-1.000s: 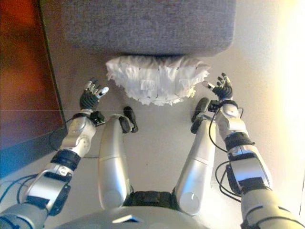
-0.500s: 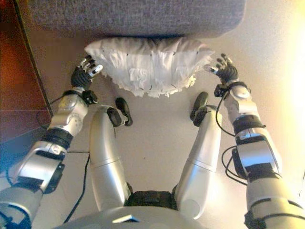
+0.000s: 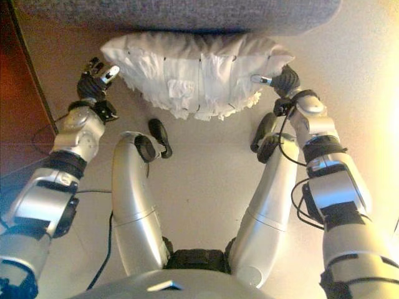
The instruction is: Pick up the cushion and take it to the sofa
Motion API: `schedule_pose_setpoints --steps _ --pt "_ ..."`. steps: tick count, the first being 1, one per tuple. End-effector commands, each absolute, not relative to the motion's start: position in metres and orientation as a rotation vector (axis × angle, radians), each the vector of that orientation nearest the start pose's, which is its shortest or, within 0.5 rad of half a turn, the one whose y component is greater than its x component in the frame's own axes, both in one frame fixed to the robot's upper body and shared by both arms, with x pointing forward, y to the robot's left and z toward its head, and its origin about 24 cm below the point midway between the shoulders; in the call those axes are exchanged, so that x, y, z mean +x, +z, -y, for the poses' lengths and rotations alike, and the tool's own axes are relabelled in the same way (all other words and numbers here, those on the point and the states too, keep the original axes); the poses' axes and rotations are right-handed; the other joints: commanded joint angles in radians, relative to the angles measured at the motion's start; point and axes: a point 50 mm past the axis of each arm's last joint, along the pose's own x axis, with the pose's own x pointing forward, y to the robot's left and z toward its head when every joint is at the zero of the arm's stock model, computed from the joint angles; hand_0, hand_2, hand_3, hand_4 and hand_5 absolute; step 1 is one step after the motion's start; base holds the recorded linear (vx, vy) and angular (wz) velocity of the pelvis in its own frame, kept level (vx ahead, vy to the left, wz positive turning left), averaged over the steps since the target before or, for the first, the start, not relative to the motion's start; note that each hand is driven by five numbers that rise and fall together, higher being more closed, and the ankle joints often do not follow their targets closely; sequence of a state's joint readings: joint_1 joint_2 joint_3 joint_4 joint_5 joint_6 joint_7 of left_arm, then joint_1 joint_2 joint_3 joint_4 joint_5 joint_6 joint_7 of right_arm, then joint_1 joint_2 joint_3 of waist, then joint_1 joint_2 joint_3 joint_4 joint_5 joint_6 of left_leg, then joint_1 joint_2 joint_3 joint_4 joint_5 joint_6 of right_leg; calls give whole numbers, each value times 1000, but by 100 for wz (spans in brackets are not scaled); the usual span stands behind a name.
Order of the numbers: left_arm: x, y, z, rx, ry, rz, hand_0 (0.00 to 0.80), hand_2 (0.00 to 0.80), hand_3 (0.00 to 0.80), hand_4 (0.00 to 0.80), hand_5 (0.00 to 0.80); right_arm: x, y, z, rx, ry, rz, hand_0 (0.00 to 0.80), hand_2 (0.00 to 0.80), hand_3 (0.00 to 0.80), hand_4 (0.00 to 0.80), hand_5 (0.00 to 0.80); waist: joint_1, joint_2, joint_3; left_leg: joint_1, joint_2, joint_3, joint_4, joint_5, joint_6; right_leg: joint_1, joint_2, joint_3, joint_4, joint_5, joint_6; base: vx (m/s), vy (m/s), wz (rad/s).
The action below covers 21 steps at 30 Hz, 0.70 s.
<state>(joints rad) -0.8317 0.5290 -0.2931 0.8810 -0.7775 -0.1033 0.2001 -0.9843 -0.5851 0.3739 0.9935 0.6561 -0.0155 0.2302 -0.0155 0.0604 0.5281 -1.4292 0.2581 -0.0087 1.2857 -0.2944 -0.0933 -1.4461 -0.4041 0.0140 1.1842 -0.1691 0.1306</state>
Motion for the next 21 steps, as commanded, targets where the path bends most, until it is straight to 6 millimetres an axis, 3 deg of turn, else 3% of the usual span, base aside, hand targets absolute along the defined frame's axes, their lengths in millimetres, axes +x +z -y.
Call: schedule_pose_setpoints --steps 1,12,18,19,20,21 --pt "388 142 -251 -88 235 53 0 0 0 0 0 406 181 226 -145 179 15 0 0 0 0 0 -3 10 -8 55 13 6 -63 -16 -32 24 -17 69 -50 38 48 0 0 0" --pt "406 175 -212 -1 -53 24 0 0 0 0 0 410 205 216 -194 240 63 0 0 0 0 0 -20 7 -8 5 18 12 -36 -14 -33 -22 -19 77 -37 50 51 2 9 0" --pt "411 199 -183 33 -234 59 0 0 0 0 0 412 224 197 -226 314 111 0 0 0 0 0 -28 7 -8 -3 18 22 -49 -6 -36 -29 -19 75 -53 64 56 0 0 0" --pt "411 202 -178 39 -267 66 53 53 53 53 53 413 226 195 -227 326 116 223 223 223 223 223 -29 8 -8 -4 19 25 -53 -4 -36 -29 -18 75 -57 66 56 0 0 0" --pt "412 206 -174 46 -293 72 307 307 307 307 307 413 227 193 -230 334 117 562 562 562 562 562 -29 9 -8 -5 19 27 -58 -2 -36 -29 -17 74 -62 69 57 0 0 0" --pt "412 210 -169 43 -324 88 800 800 800 800 800 413 228 191 -235 340 118 800 800 800 800 800 -30 10 -8 -6 21 31 -66 3 -37 -29 -18 73 -68 73 58 0 0 0"
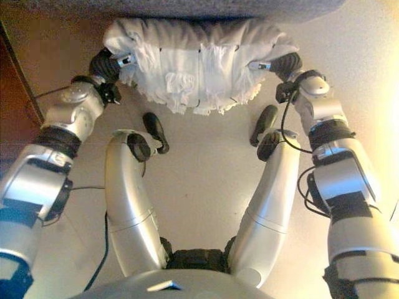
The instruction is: Pick up the cushion and take it to the sofa
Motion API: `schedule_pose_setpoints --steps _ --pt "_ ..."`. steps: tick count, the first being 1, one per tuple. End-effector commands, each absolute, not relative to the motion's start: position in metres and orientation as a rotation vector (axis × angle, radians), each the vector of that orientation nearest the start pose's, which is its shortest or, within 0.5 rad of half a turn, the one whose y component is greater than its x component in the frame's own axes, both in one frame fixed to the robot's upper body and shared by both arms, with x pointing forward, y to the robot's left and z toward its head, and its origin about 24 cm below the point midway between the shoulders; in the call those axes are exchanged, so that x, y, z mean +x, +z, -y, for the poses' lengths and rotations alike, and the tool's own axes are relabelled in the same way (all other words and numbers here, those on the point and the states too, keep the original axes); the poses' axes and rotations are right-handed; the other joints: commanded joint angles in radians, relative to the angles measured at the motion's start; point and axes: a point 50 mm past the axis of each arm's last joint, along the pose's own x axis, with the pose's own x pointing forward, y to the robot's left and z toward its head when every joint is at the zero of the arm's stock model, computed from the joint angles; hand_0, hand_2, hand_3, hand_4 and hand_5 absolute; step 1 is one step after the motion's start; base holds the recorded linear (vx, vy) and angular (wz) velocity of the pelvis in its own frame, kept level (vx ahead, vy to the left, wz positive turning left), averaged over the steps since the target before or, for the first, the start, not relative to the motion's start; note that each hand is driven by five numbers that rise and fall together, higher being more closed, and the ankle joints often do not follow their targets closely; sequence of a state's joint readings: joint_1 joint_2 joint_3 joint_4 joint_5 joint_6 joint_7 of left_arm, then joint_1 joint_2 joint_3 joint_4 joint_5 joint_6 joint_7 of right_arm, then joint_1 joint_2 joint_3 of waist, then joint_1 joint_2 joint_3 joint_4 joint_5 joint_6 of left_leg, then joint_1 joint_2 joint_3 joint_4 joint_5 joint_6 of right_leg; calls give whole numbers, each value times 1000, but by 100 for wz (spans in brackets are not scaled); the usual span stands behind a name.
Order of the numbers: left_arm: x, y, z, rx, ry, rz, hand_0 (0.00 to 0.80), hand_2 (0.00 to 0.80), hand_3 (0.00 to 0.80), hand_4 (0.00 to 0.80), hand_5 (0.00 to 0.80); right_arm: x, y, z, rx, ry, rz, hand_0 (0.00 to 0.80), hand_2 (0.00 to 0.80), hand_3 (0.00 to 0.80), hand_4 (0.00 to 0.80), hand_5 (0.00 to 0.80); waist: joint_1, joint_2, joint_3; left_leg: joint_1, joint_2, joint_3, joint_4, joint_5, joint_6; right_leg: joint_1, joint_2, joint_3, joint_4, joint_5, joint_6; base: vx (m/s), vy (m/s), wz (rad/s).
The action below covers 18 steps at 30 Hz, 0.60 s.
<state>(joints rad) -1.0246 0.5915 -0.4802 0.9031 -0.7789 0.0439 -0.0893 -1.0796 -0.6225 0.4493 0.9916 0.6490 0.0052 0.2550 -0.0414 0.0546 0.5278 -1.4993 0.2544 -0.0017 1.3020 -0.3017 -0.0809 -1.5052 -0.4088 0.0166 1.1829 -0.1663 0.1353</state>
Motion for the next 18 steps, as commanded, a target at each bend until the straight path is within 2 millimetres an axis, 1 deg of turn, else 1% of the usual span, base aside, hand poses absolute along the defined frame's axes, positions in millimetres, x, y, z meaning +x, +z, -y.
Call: schedule_pose_setpoints --steps 1,5,9,11,13,16,18 --pt "412 211 -166 42 -329 94 800 800 800 800 800 413 229 190 -236 339 119 800 800 800 800 800 -5 16 -8 64 24 25 -85 12 -50 30 -12 70 -68 71 53 0 0 0" --pt "413 216 -160 42 -320 115 800 800 800 800 800 414 228 188 -223 326 132 800 800 800 800 800 -3 14 -8 74 25 29 -109 24 -53 42 -12 61 -85 81 56 -8 -7 0" --pt "413 214 -163 48 -307 126 800 800 800 800 800 414 228 188 -181 315 160 800 800 800 800 800 -3 12 -8 95 31 34 -137 37 -57 66 -10 53 -103 85 57 -8 -6 -1" --pt "412 213 -163 37 -295 159 800 800 800 800 800 413 229 187 -120 299 200 800 800 800 800 800 -7 14 -8 120 50 51 -179 61 -61 94 -5 45 -114 85 53 -33 -52 -1" --pt "410 211 -162 0 -272 200 800 800 800 800 800 410 223 185 -59 280 243 800 800 800 800 800 -10 13 -8 159 56 57 -225 83 -71 136 6 34 -138 92 53 -27 -65 6" --pt "404 202 -156 -44 -253 249 800 800 800 800 800 404 213 174 12 268 294 800 800 800 800 800 -9 6 -8 239 61 54 -323 121 -87 216 18 13 -208 110 62 -35 -62 12" --pt "398 195 -150 -50 -240 284 800 800 800 800 800 398 205 164 65 268 334 800 800 800 800 800 -5 -3 -8 327 59 45 -421 156 -100 303 28 -9 -293 124 69 -32 -67 6"
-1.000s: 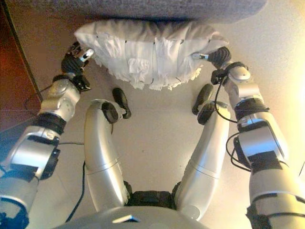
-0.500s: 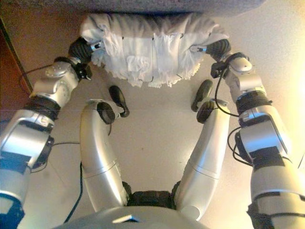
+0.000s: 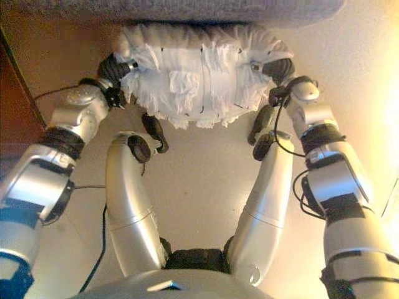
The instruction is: Pick up the cushion and take it to the sofa
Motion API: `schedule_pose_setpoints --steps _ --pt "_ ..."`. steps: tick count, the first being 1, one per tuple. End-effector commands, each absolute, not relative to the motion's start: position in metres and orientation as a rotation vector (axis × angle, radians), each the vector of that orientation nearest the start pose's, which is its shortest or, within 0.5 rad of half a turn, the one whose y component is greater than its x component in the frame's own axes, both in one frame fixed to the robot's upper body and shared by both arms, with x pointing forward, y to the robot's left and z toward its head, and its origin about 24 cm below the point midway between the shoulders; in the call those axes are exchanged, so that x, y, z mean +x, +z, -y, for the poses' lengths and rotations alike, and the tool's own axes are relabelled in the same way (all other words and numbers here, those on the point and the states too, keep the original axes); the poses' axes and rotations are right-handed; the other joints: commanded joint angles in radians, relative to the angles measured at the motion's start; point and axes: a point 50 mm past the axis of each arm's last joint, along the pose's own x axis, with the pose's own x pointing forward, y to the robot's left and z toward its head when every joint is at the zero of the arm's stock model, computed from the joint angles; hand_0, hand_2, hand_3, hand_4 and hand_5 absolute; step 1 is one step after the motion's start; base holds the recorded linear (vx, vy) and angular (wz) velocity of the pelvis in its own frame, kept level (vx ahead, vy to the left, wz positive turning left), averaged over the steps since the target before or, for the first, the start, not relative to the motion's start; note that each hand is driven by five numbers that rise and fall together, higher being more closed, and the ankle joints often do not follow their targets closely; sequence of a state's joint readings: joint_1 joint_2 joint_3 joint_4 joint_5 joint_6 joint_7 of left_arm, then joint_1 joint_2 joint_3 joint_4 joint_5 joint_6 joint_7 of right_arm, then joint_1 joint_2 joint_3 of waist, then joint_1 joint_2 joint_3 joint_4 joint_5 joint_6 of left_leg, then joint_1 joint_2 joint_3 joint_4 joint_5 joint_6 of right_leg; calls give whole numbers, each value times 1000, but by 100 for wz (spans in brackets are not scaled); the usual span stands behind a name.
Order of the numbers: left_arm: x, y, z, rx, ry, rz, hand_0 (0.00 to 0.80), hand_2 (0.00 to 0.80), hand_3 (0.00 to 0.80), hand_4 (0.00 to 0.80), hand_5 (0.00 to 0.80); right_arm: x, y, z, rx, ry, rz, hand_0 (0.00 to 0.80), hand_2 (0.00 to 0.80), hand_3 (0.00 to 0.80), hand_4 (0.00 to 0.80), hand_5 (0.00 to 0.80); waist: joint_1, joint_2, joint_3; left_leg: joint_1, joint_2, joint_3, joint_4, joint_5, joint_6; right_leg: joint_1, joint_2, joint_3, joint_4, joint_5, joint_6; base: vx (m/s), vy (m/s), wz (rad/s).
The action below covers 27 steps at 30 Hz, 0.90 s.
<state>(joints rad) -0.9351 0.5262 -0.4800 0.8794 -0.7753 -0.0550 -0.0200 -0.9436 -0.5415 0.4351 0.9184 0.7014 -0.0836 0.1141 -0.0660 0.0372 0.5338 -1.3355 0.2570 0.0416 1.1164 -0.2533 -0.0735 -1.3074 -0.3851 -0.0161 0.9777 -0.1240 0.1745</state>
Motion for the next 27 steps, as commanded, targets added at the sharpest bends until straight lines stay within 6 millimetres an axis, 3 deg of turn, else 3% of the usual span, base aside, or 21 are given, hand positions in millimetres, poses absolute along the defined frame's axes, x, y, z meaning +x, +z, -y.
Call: schedule_pose_setpoints --steps 1,4,7,12,14,18,23,27 --pt "395 190 -148 -53 -237 298 800 800 800 800 800 394 201 160 84 270 351 800 800 800 800 800 21 8 -14 214 56 -1 -286 123 -113 156 5 12 -138 91 34 -14 -66 0" --pt "386 181 -146 -82 -221 327 800 800 800 800 800 381 188 151 125 279 390 800 800 800 800 800 28 -10 -14 356 36 -8 -402 160 -114 302 15 -21 -259 108 37 1 -53 -1" --pt "377 169 -151 -115 -203 311 800 800 800 800 800 370 170 147 143 275 363 800 800 800 800 800 41 -29 -23 476 -13 -39 -472 174 -103 425 33 -32 -353 121 37 100 -30 3" --pt "359 134 -168 -157 -179 208 800 800 800 800 800 355 140 144 132 280 247 800 800 800 800 800 76 -60 -110 685 -102 -90 -597 195 -71 651 43 -51 -566 171 38 260 14 -22" --pt "353 124 -176 -168 -170 172 800 800 800 800 800 354 136 142 144 279 217 800 800 800 800 800 94 -65 -146 764 -111 -111 -643 189 -62 725 39 -49 -613 172 45 321 27 -32" --pt "344 111 -180 -164 -177 129 800 800 800 800 800 343 132 151 205 244 224 800 800 800 800 800 94 -52 -211 909 -77 -67 -763 215 -60 870 30 -94 -688 170 55 204 35 -9" --pt "337 107 -182 -203 -194 133 800 800 800 800 800 334 128 160 229 213 248 800 800 800 800 800 96 -45 -256 1018 -92 -43 -838 225 -56 993 17 -132 -778 203 62 119 42 4" --pt "328 96 -181 -239 -199 103 800 800 800 800 800 323 109 161 302 197 199 800 800 800 800 800 103 -49 -345 1167 -116 -15 -909 212 -42 1151 12 -153 -853 220 64 260 66 8"
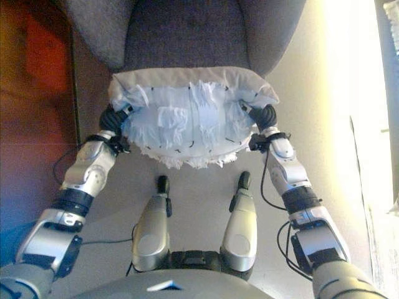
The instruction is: Pick up the cushion and take it to the sofa
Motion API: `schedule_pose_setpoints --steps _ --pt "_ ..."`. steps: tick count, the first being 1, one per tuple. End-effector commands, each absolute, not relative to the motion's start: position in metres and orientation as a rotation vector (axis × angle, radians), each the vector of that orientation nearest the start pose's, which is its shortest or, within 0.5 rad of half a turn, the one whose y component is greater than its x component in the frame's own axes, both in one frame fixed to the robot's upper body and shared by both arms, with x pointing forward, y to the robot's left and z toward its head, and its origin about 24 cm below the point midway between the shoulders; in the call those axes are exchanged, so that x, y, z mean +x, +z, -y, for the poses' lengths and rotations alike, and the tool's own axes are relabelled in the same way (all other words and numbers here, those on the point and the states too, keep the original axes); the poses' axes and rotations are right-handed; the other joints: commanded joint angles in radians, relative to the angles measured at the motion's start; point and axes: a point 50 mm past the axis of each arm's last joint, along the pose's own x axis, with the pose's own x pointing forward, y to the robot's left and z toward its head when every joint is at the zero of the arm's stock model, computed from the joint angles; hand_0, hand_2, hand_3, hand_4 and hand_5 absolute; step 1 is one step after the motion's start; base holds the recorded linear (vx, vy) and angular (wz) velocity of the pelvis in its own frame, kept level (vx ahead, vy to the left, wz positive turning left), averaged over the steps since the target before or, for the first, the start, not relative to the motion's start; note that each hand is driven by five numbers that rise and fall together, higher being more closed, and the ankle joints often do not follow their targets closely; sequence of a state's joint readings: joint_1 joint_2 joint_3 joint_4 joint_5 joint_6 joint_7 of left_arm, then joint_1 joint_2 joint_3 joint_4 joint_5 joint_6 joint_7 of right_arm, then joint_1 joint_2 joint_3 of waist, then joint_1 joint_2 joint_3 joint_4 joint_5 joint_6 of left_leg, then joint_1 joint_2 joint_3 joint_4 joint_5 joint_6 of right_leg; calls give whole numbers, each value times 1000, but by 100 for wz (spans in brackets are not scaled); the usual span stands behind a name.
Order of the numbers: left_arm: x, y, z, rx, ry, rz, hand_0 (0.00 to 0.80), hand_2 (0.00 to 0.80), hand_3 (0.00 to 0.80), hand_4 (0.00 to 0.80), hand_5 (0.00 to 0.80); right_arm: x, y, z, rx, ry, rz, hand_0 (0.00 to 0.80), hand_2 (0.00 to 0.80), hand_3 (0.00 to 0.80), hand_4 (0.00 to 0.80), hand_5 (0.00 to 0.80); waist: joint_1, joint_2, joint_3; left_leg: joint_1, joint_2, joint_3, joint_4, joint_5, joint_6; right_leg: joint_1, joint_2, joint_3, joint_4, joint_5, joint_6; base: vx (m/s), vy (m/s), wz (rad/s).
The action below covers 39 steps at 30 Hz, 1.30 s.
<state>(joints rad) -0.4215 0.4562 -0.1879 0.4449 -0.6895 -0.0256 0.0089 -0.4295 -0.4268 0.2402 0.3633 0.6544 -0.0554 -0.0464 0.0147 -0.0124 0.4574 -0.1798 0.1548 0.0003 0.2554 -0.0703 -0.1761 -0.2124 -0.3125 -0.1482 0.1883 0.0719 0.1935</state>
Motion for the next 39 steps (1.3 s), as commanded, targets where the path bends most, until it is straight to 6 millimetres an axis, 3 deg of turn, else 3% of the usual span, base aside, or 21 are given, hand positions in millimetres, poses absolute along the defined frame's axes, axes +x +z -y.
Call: schedule_pose_setpoints --steps 1,4,10,14,17,18,19,21,22,23,25,26,27,28,30,32,33,34,35,36,39 --pt "326 90 -180 -247 -199 77 800 800 800 800 800 320 102 160 311 190 177 800 800 800 800 800 23 1 -290 47 -18 34 -67 25 64 92 -61 -24 -80 25 47 301 72 12" --pt "321 73 -179 -243 -186 6 800 800 800 800 800 312 80 157 345 160 86 800 800 800 800 800 25 2 -337 129 -34 42 -114 20 75 167 -62 -23 -108 29 50 249 74 9" --pt "322 63 -175 -194 -211 -57 800 800 800 800 800 306 57 158 323 113 -13 800 800 800 800 800 26 -1 -389 212 -73 54 -157 0 99 249 -85 -41 -121 46 51 123 108 0" --pt "322 59 -179 -160 -247 -84 800 800 800 800 800 301 46 163 351 91 -47 800 800 800 800 800 19 -6 -393 223 -138 31 -130 -38 143 214 -140 23 -10 155 49 63 127 0" --pt "322 58 -181 -150 -269 -97 800 800 800 800 800 296 38 163 371 86 -63 800 800 800 800 800 9 -1 -383 234 -180 18 -110 -65 177 140 -151 74 120 246 48 94 151 6" --pt "322 56 -182 -150 -271 -103 800 800 800 800 800 295 36 162 383 89 -73 800 800 800 800 800 4 4 -377 243 -187 21 -105 -74 184 113 -143 89 162 258 45 157 143 9" --pt "320 53 -183 -158 -267 -109 800 800 800 800 800 293 32 161 395 96 -89 800 800 800 800 800 -8 6 -374 258 -199 20 -105 -78 193 90 -103 108 171 236 32 220 124 9" --pt "313 48 -180 -159 -264 -112 800 800 800 800 800 287 25 161 396 106 -110 800 800 800 800 800 -24 -5 -366 281 -225 18 -100 -92 197 61 -42 94 89 224 26 274 32 -4" --pt "313 48 -180 -160 -264 -112 800 800 800 800 800 287 25 161 396 107 -110 800 800 800 800 800 -25 -3 -365 284 -223 17 -99 -94 196 66 -41 91 87 224 25 436 -76 -19" --pt "311 48 -179 -159 -271 -104 800 800 800 800 800 286 23 164 393 108 -107 800 800 800 800 800 -53 -16 -348 309 -242 3 -75 -135 202 29 32 121 -83 201 28 409 -73 -21" --pt "312 47 -178 -172 -269 -97 800 800 800 800 800 287 23 170 384 120 -102 800 800 800 800 800 -76 -24 -339 320 -255 -9 -51 -157 211 8 78 134 -188 185 28 483 -77 12" --pt "312 47 -178 -182 -266 -97 800 800 800 800 800 288 23 172 376 128 -103 800 800 800 800 800 -83 -27 -333 335 -260 -13 -36 -178 216 -6 104 112 -222 184 31 479 -105 91" --pt "311 45 -178 -189 -260 -99 800 800 800 800 800 289 23 173 368 138 -104 800 800 800 800 800 -83 -32 -330 355 -260 -4 -31 -197 219 -15 118 68 -216 189 32 473 -137 102" --pt "310 44 -178 -190 -255 -101 800 800 800 800 800 290 24 172 363 149 -106 800 800 800 800 800 -80 -36 -329 365 -259 0 -27 -208 225 -14 122 53 -201 184 26 463 -174 65" --pt "305 39 -178 -191 -246 -104 800 800 800 800 800 291 25 170 348 175 -102 800 800 800 800 800 -77 -40 -338 368 -258 -2 -12 -221 237 12 129 73 -194 157 12 463 -189 -5" --pt "298 35 -180 -210 -251 -114 800 800 800 800 800 283 25 173 336 181 -107 800 800 800 800 800 -92 -39 -364 394 -217 24 12 -230 216 19 125 90 -131 134 1 495 -174 -33" --pt "294 32 -183 -226 -247 -125 800 800 800 800 800 278 24 176 335 182 -117 800 800 800 800 800 -103 -33 -381 424 -178 30 27 -197 195 22 128 95 -88 117 -8 367 -131 -9" --pt "294 32 -183 -228 -245 -126 800 800 800 800 800 277 24 176 335 184 -118 800 800 800 800 800 -106 -31 -385 430 -170 31 30 -186 189 24 130 95 -81 111 -11 456 -221 7" --pt "290 31 -186 -228 -234 -130 800 800 800 800 800 275 23 178 333 195 -124 800 800 800 800 800 -113 -19 -404 439 -124 33 71 -84 147 41 154 99 -62 71 -34 352 -246 9" --pt "289 31 -187 -235 -224 -125 800 800 800 800 800 275 24 179 331 205 -123 800 800 800 800 800 -114 -17 -410 423 -102 31 131 -15 124 59 169 101 -60 50 -53 379 -299 13" --pt "288 32 -186 -253 -205 -107 800 800 800 800 800 276 27 180 319 234 -116 800 800 800 800 800 -104 -34 -411 326 -96 24 350 65 115 102 180 97 -54 16 -100 282 -264 18"
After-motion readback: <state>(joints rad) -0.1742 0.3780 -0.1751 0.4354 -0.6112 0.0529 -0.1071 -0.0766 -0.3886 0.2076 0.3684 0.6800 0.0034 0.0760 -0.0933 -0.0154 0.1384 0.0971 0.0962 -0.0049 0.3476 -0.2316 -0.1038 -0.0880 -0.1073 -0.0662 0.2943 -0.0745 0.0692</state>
